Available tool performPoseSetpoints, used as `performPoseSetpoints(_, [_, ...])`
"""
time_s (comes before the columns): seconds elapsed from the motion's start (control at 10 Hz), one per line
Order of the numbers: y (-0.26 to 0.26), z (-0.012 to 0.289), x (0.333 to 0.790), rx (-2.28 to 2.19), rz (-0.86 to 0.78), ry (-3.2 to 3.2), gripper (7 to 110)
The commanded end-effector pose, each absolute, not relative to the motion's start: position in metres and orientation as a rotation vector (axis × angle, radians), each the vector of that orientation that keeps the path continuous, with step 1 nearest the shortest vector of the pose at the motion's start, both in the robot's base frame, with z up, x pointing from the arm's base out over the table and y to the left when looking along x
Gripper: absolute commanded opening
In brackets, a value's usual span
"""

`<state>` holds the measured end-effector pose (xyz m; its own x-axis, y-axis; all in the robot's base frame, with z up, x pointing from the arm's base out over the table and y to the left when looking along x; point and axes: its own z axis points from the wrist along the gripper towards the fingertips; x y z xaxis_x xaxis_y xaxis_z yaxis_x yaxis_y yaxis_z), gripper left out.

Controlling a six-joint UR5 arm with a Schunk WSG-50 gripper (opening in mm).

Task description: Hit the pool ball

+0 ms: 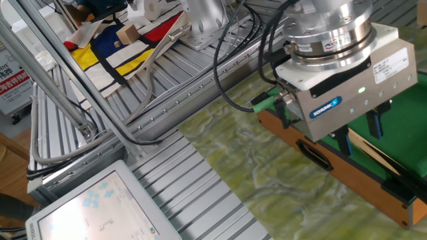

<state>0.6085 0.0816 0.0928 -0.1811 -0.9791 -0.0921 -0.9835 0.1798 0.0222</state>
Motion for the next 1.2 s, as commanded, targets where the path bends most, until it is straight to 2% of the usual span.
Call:
performPoseSetpoints(0.0, [0.082,0.087,0.597,-2.007,0.116,2.336,44])
performPoseSetpoints(0.8, [0.071,0.079,0.588,-1.974,0.063,2.361,44])
performPoseSetpoints(0.9, [0.070,0.078,0.592,-1.970,0.051,2.363,22])
performPoseSetpoints(1.1, [0.077,0.072,0.599,-1.965,0.062,2.344,22])
